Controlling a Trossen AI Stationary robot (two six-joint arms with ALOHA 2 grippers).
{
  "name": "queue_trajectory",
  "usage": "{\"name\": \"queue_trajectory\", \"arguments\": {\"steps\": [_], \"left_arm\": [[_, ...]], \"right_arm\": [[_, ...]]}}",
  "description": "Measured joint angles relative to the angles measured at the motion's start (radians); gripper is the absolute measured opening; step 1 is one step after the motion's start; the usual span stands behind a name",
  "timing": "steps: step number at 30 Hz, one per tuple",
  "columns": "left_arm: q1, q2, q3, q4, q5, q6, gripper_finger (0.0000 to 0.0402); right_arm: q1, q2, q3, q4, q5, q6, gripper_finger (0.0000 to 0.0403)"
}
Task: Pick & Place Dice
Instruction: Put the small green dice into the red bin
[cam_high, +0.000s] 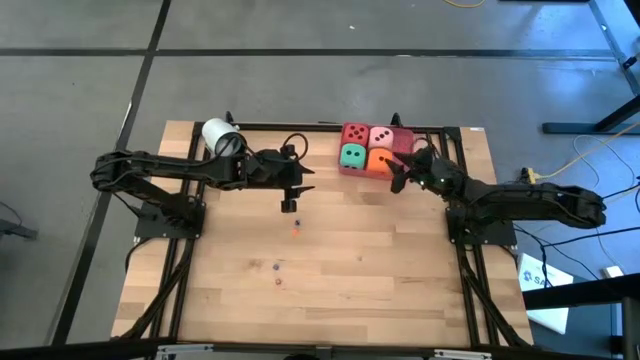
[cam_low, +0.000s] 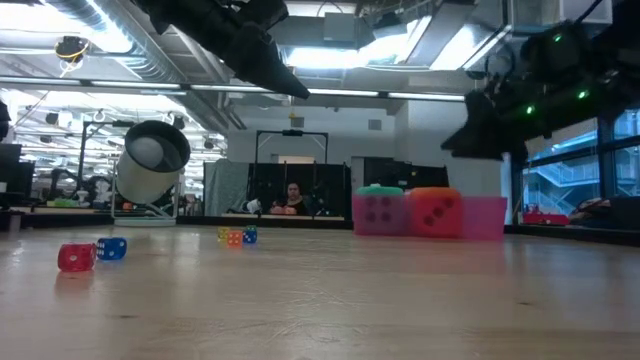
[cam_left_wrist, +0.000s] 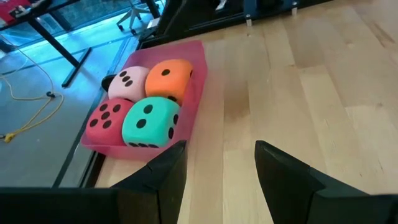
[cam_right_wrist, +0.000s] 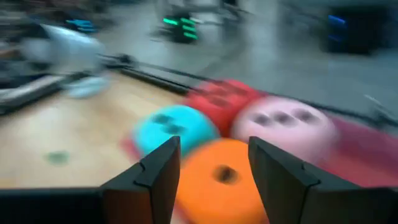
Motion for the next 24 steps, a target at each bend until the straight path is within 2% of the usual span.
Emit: {"name": "queue_trajectory", "arguments": {"steps": [6, 10, 12, 15, 18, 22, 24], "left_arm": [[0.009, -0.037, 0.000, -0.102, -0.079, -0.033, 0.0184], [0.027, -0.102, 0.000, -0.177, -0.056, -0.095, 0.0184], [0.033, -0.140, 0.000, -0.198, -0.023, -0.124, 0.0184], [0.035, -0.195, 0.000, -0.218, 0.043, -0.153, 0.0184], [0.035, -0.246, 0.000, -0.258, 0.090, -0.177, 0.0184], [0.035, -0.296, 0.000, -0.361, 0.092, -0.253, 0.0184], [0.035, -0.304, 0.000, -0.406, 0.091, -0.298, 0.0184]], "right_arm": [[0.056, -0.057, 0.000, 0.181, -0.315, -0.121, 0.0187], [0.114, -0.062, 0.007, 0.297, -0.413, -0.210, 0.0187], [0.149, -0.062, 0.037, 0.301, -0.443, -0.262, 0.0187], [0.207, -0.057, 0.107, 0.231, -0.442, -0.341, 0.0187], [0.265, -0.041, 0.201, 0.070, -0.443, -0.405, 0.0187], [0.329, 0.020, 0.331, -0.189, -0.431, -0.449, 0.0187], [0.353, 0.071, 0.377, -0.250, -0.416, -0.442, 0.0187]]}}
